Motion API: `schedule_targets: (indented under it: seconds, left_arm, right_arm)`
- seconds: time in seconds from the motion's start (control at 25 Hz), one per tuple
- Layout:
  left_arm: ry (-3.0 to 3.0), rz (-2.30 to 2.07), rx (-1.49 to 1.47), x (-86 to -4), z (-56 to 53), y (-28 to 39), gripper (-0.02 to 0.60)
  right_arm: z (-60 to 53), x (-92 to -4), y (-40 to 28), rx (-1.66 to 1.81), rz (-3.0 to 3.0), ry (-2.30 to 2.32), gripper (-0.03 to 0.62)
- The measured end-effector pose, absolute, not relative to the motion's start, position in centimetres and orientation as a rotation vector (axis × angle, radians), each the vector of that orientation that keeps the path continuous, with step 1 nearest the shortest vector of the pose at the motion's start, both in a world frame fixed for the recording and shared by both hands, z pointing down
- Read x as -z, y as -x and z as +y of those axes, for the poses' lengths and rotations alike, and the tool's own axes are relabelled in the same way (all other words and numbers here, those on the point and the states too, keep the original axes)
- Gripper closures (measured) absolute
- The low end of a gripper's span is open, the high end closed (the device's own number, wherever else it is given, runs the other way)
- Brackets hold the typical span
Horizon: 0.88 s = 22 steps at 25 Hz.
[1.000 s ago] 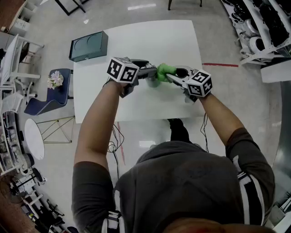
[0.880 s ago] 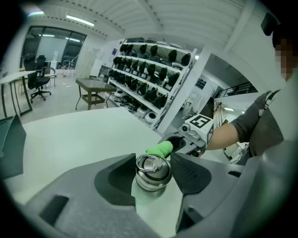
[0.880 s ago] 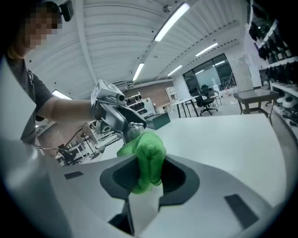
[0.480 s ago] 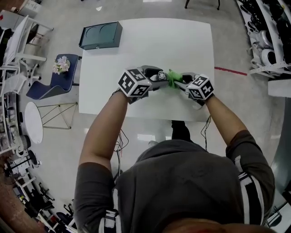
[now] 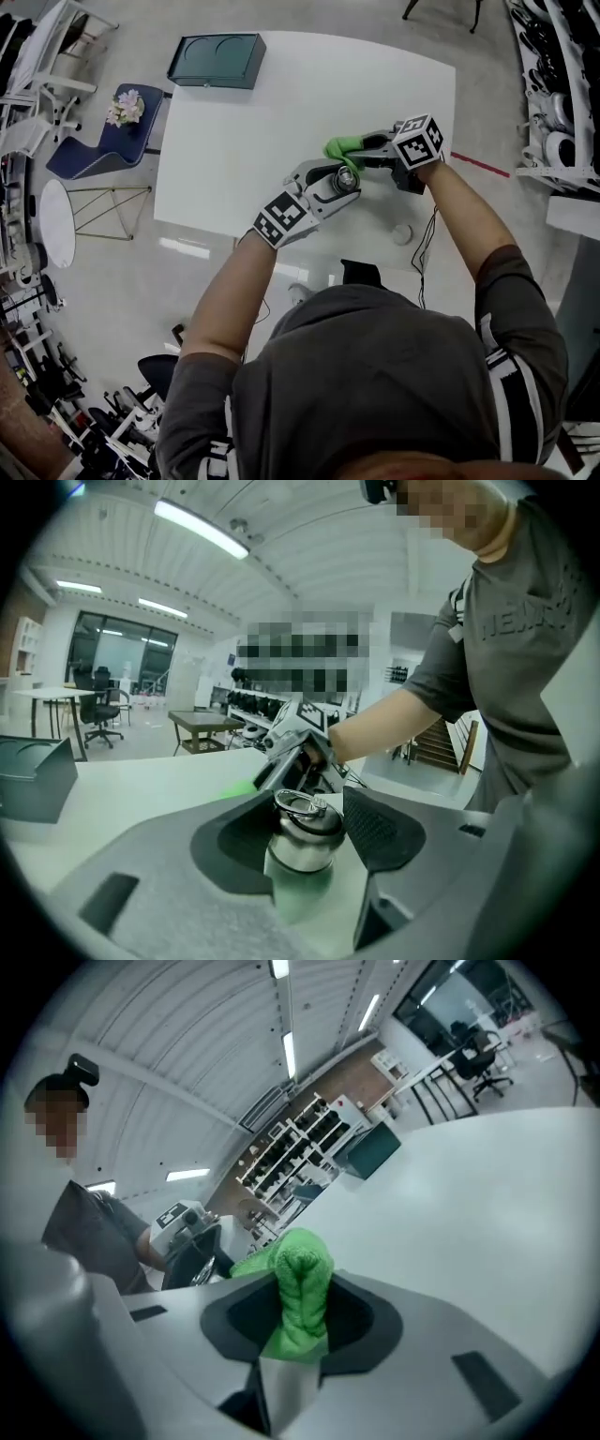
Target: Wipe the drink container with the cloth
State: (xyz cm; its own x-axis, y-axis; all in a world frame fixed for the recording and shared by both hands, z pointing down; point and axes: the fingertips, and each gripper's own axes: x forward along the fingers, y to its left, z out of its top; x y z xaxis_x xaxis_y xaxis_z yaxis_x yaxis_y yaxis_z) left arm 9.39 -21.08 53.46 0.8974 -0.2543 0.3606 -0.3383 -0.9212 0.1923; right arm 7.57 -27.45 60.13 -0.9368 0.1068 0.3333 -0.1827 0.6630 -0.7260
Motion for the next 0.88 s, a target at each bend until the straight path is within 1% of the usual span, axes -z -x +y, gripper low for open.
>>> schedule_targets:
  seconds: [0.12, 0.24, 0.4, 0.56, 0.64, 0.8, 0.88]
  left_arm:
    - [-2.773, -0.499, -0.479, -53.5, -21.7, -8.5, 0.354]
    - [-2.758, -0.516, -0.488, -53.3, -21.8, -6.9, 0.354]
    - [-2.735, -0.549, -0.490, -53.6, -21.9, -6.9, 0.354]
    - [-2.708, -0.583, -0.520, -53.6, -22.1, -6.8, 0.354]
    - [-2.699, -0.616, -0.549, -53.5, -22.2, -6.8, 0.354]
    - [-2.688, -0.672, -0.566, -53.3, -22.0, -6.7, 0.350]
    - [-2.683, -0.698, -0.531, -52.7, -21.9, -6.5, 0.327]
  right_arm:
    - [-27.6, -60.7, -5.8, -1.218, -2.461, 0.082, 0.491]
    - [-27.7, -61.6, -3.9, -1.159, -2.397, 0.136, 0.493]
    - [-27.9, -64.0, -3.2, -0.947, -2.322, 0.107, 0.494]
    - [-28.2, -64.9, -3.1, -0.593, -2.274, 0.054, 0.493]
    - [-28.5, -64.4, -3.0, -0.485, -2.285, 0.043, 0.493]
    - [-30.2, -61.1, -3.6, -0.565, -2.415, -0.038, 0.491]
    - [-31.3, -58.8, -4.3, -0.582, -2.469, -0.087, 0.491]
